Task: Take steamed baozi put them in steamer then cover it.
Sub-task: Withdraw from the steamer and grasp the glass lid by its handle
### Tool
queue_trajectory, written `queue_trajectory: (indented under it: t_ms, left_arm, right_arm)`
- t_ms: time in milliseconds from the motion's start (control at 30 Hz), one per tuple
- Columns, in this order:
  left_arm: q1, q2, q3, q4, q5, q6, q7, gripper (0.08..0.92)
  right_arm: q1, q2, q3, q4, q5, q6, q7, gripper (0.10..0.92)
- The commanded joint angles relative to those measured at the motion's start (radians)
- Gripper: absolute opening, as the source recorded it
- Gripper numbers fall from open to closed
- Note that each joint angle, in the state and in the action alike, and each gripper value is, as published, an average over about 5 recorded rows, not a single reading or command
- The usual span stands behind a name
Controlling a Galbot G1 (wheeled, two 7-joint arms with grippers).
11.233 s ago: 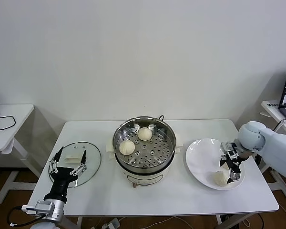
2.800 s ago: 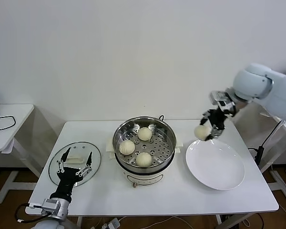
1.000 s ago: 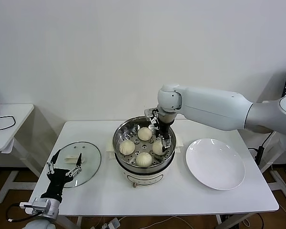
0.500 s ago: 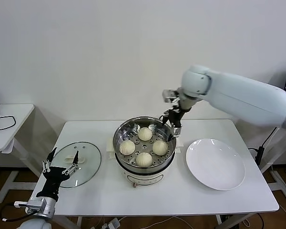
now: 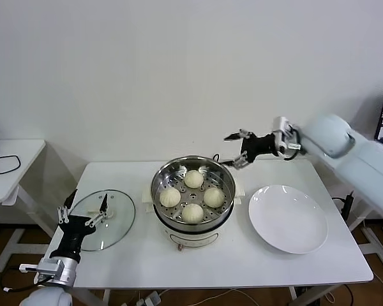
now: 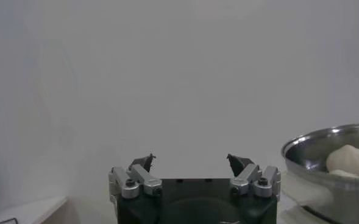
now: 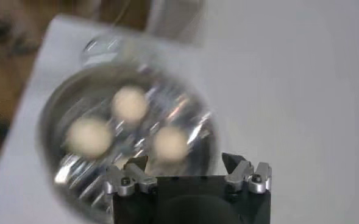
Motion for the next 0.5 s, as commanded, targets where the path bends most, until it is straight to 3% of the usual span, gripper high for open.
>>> queue_trajectory:
  t_ms: [33, 500]
  left_arm:
    - [0.0, 0.006, 0.056, -0.012, 0.038, -0.048, -0.044, 0.823]
    - [0.008, 0.0, 0.09, 0.031, 0.064, -0.093, -0.07, 0.823]
  right_arm:
    - [-0.799, 0.024, 0.711, 0.196, 0.098, 0.236, 0.578, 0.823]
    - [-1.29, 0.525, 0.871, 0.32, -0.245, 0.592, 0.701, 0.823]
